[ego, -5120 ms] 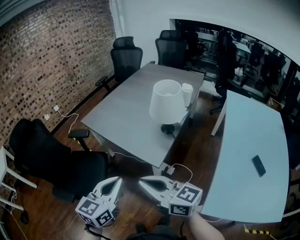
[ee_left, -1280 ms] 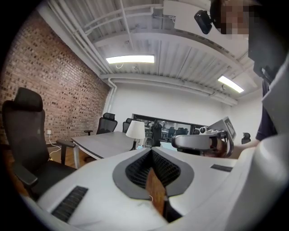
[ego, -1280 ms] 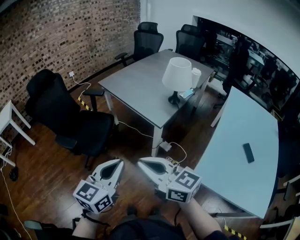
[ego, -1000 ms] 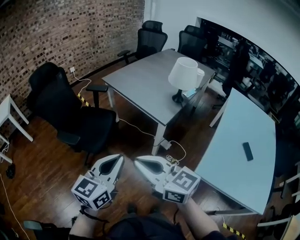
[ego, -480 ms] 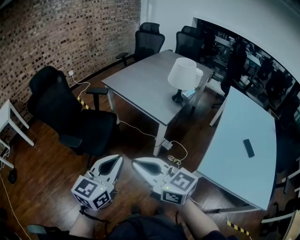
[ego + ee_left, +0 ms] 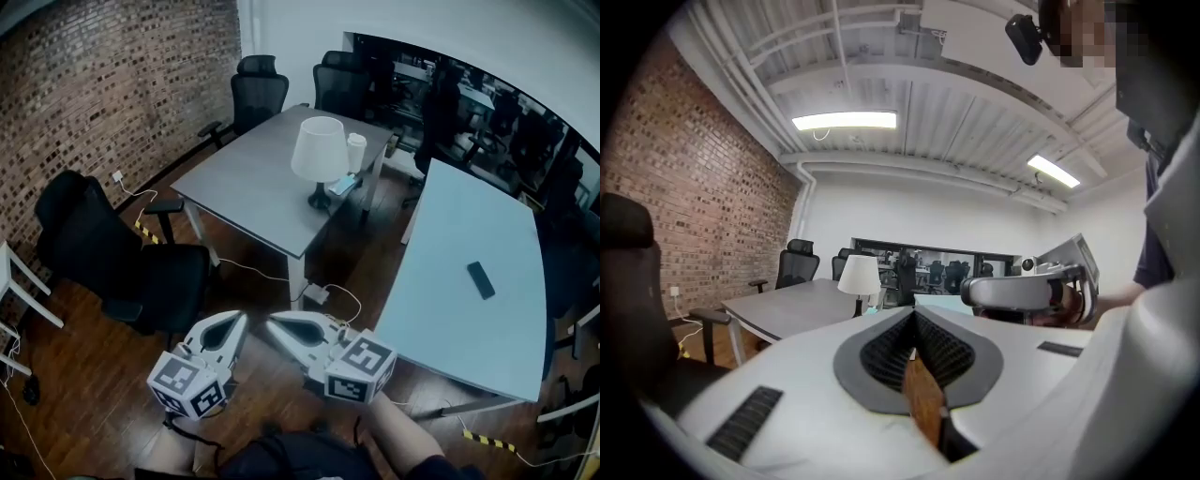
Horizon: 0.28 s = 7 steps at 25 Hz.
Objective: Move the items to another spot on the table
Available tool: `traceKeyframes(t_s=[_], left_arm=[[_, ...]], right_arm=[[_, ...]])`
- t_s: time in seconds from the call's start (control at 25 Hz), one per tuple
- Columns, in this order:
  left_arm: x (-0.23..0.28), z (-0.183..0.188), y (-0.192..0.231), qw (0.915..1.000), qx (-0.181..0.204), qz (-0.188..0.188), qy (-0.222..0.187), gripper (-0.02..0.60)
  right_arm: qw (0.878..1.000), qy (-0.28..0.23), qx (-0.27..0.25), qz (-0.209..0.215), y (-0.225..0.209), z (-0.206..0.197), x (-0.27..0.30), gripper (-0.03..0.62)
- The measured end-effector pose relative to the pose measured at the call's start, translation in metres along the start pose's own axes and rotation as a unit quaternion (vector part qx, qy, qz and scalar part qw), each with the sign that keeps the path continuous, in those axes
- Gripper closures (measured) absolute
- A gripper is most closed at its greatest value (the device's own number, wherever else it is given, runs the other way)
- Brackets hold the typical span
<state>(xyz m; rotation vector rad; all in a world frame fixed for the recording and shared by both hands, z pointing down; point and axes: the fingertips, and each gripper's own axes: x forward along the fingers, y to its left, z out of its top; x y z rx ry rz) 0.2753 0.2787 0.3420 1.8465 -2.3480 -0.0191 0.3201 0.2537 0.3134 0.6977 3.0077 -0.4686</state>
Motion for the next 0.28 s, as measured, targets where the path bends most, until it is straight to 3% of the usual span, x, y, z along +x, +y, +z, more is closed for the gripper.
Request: traceKeyframes(t_s=[0.28], left_arm=[[0.041, 0.009, -0.026, 0.9997, 0.014, -0.021, -0.004, 0.569]], right_arm=[[1.000, -0.012, -0.004, -0.012, -0.032, 0.015, -0.029, 0.585]])
